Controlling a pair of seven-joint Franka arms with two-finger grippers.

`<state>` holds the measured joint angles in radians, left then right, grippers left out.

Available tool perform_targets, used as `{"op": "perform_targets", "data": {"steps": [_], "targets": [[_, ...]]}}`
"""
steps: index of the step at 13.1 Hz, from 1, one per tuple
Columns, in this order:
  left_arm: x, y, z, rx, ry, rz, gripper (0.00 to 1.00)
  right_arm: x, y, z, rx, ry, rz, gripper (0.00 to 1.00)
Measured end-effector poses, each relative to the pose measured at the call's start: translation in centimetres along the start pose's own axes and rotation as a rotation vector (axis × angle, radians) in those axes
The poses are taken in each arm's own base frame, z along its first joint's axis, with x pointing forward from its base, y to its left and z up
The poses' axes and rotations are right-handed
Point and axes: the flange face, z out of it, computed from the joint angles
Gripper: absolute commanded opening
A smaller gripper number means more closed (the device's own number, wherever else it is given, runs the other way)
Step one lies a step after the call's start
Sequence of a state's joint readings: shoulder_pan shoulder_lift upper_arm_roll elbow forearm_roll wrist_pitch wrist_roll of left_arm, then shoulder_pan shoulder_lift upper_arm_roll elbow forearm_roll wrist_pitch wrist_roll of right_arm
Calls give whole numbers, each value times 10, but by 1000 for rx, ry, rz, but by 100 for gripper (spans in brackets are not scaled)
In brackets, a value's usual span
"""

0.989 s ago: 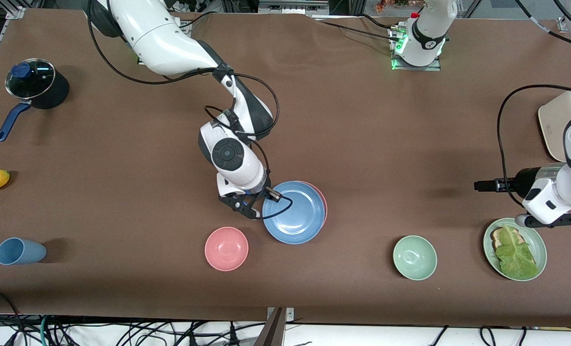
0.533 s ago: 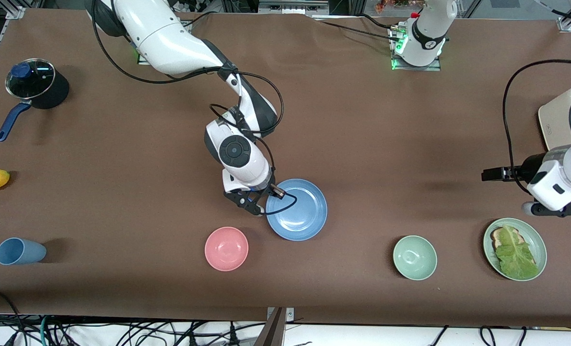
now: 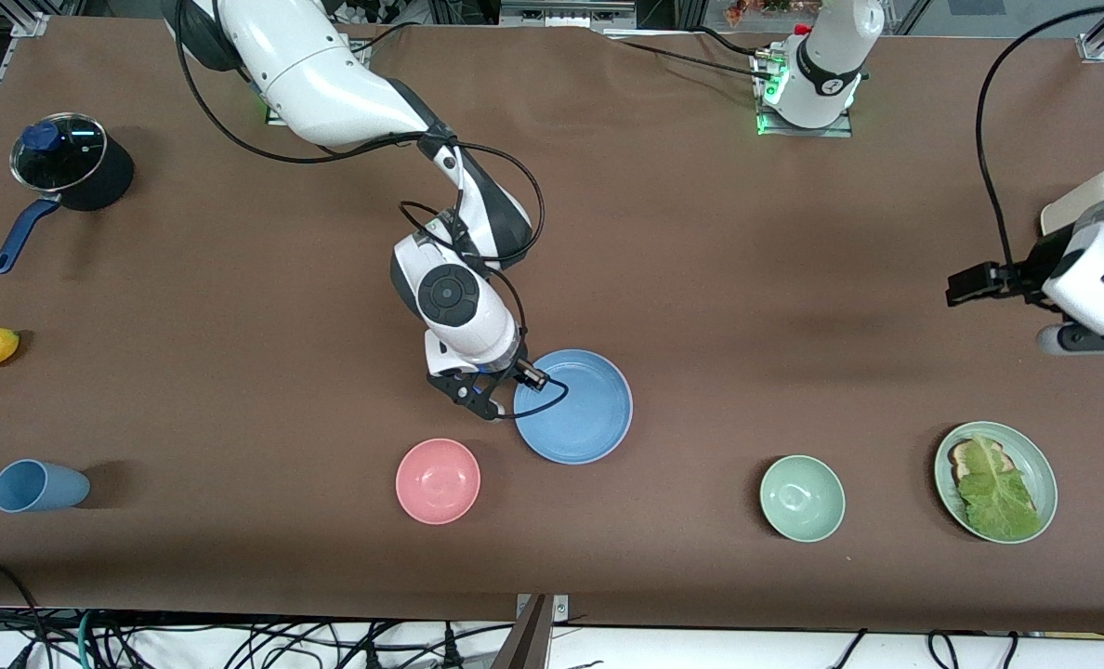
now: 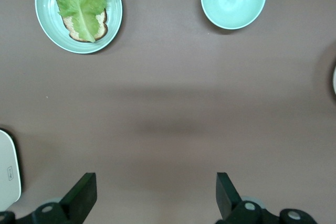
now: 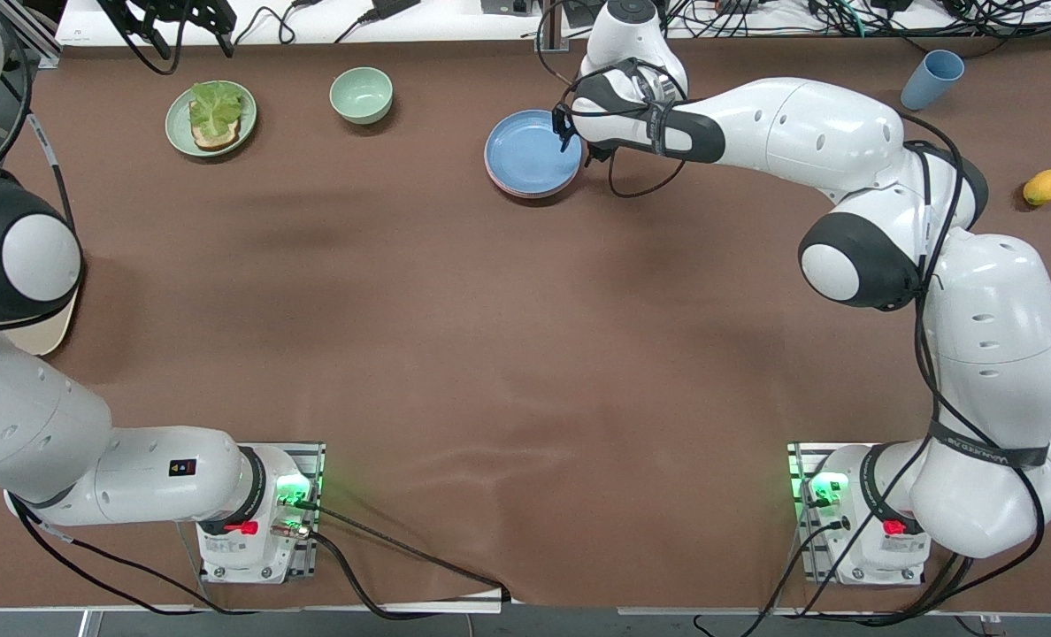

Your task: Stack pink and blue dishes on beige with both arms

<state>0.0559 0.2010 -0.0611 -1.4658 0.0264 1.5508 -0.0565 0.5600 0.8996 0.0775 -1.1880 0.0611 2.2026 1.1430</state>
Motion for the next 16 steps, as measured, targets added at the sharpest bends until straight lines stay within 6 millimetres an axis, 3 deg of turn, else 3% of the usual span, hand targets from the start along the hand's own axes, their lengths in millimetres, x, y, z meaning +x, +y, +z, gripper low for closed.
{"op": "perform_targets", "data": {"steps": [3,6,9,13,16], "targets": [[-18,0,-5,5,1,36,100,17,8,-13,-60,53,-40,100],[-27,-12,-7,5,-2,44,100,45,23,-56,-130,82,-160,100],[-35,-24,-5,-5,-8,37,100,90,60,-133,-204,53,-280,100],[-35,-24,-6,-11,8,35,100,149,148,-253,-279,-54,-370,100],[-33,-21,-11,-11,34,40,100,165,205,-324,-239,-86,-420,100]]}}
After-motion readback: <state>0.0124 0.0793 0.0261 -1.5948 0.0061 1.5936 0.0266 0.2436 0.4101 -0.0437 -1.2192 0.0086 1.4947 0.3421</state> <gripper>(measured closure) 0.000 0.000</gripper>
